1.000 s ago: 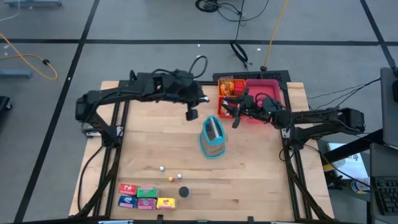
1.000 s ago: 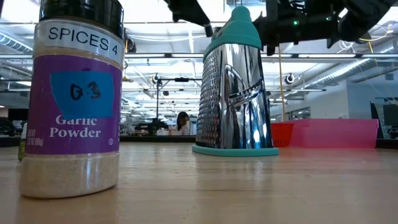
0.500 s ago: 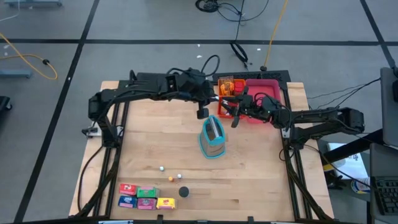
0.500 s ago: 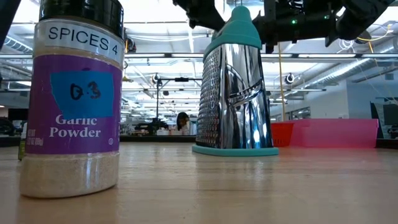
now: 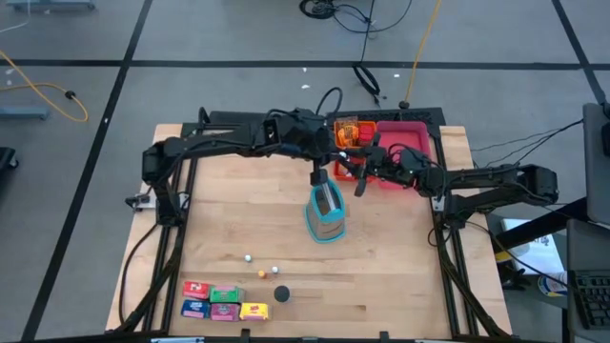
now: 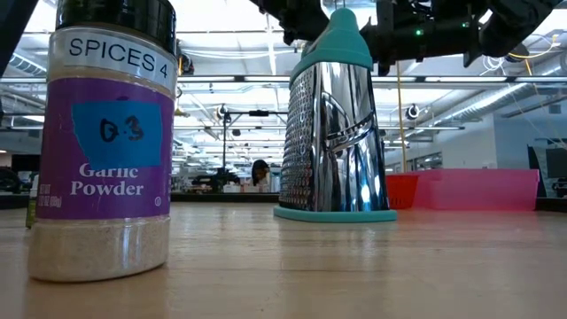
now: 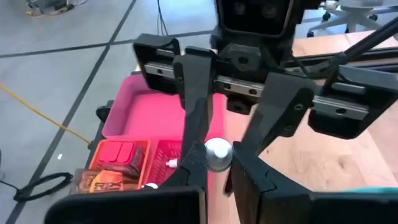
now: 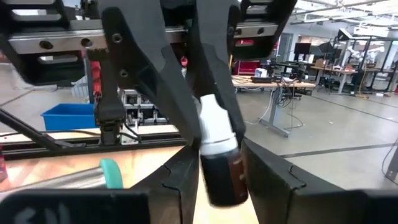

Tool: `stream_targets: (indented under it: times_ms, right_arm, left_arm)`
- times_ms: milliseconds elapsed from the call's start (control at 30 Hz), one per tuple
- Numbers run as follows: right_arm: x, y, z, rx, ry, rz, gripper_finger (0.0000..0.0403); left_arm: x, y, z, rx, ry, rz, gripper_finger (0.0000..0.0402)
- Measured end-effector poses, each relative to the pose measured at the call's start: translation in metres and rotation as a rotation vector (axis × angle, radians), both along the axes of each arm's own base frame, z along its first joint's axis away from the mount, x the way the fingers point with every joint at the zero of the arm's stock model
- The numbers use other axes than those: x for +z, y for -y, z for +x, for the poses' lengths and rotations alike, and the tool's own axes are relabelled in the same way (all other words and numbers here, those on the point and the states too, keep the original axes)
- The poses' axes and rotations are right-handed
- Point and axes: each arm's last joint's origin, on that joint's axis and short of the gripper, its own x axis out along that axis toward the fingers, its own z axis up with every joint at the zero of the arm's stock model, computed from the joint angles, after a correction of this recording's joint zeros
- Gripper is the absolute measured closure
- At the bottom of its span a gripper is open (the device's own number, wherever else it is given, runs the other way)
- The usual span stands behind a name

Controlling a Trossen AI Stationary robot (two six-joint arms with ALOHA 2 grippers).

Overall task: Pick & Place Kitchen Items
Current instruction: Put the small brown food coloring bottle into the red bin

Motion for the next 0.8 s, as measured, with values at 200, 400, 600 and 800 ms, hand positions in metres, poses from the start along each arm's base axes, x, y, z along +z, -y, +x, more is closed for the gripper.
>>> stream_targets:
  times_ms: [200, 400, 600, 800]
  right_arm:
    - [-0.002, 0.0, 0.0, 0.002, -0.026, -0.016, 0.0348]
    - [-0.001, 0.0, 0.0, -0.005, -0.014, 0.003, 0.0348]
    - [-0.003, 0.002, 0.0, -0.057, -0.029, 0.01, 0.0348]
    - [-0.008, 0.01, -0.003, -0.093, -0.085, 0.03, 0.0348]
  left_arm:
    - [-0.001, 0.0, 0.0, 0.003, -0.009, -0.015, 0.037]
    - [-0.002, -0.001, 0.0, 0.025, -0.01, -0.024, 0.0319]
    - [-0.005, -0.001, -0.003, 0.041, -0.055, 0.004, 0.0283]
    - [-0.001, -0.003, -0.025, 0.21, -0.204, 0.11, 0.0266]
